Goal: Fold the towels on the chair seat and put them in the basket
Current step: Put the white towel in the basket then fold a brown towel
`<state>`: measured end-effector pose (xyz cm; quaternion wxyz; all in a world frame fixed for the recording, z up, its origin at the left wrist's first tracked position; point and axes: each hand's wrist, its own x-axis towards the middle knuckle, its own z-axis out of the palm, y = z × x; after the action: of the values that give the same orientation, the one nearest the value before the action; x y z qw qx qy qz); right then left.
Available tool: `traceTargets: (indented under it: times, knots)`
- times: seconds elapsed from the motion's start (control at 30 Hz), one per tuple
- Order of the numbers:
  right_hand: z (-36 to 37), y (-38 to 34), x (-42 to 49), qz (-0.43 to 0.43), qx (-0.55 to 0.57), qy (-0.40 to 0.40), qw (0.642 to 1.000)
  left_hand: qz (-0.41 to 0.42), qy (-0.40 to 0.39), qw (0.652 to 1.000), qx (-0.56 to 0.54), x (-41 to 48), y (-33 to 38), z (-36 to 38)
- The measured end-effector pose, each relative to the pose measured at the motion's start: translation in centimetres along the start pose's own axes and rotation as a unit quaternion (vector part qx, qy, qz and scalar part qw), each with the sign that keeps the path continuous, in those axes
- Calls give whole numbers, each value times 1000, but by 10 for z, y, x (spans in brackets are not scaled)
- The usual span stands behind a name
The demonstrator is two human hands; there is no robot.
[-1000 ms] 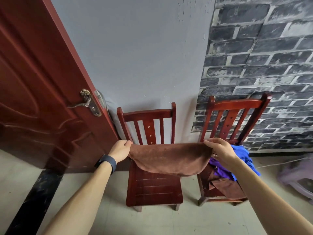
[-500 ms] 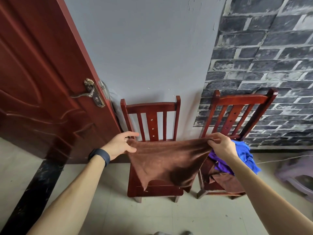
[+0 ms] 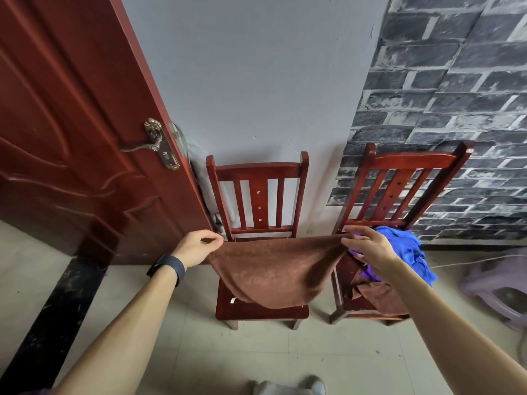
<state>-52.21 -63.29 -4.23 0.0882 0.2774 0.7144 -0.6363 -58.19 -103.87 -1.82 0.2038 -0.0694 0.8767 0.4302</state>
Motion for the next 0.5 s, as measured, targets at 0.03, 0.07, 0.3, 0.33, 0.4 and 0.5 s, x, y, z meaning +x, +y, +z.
traceTargets:
  times: [0.03,0.07,0.3,0.33,0.4,0.5]
  knots:
    - [0,-1,1,-10,-20,-5,1000,-21,-4,998,-66,-2,0,-1]
    - [1,-2,2,-26,-54,1,998,-37,-16,991,-128,-4,1,-3]
    - [16,-2,1,-134,-270,79,950,34,-25,999,7,0,-3,-10]
    - [19,-1,1,-146,-279,85,945,45,1,998,53,2,-6,-8]
    - [24,1,-1,-173,-309,97,930,60,60,988,126,5,-11,-5]
    - [28,6,-3,-208,-354,115,905,90,113,973,182,11,-19,-1]
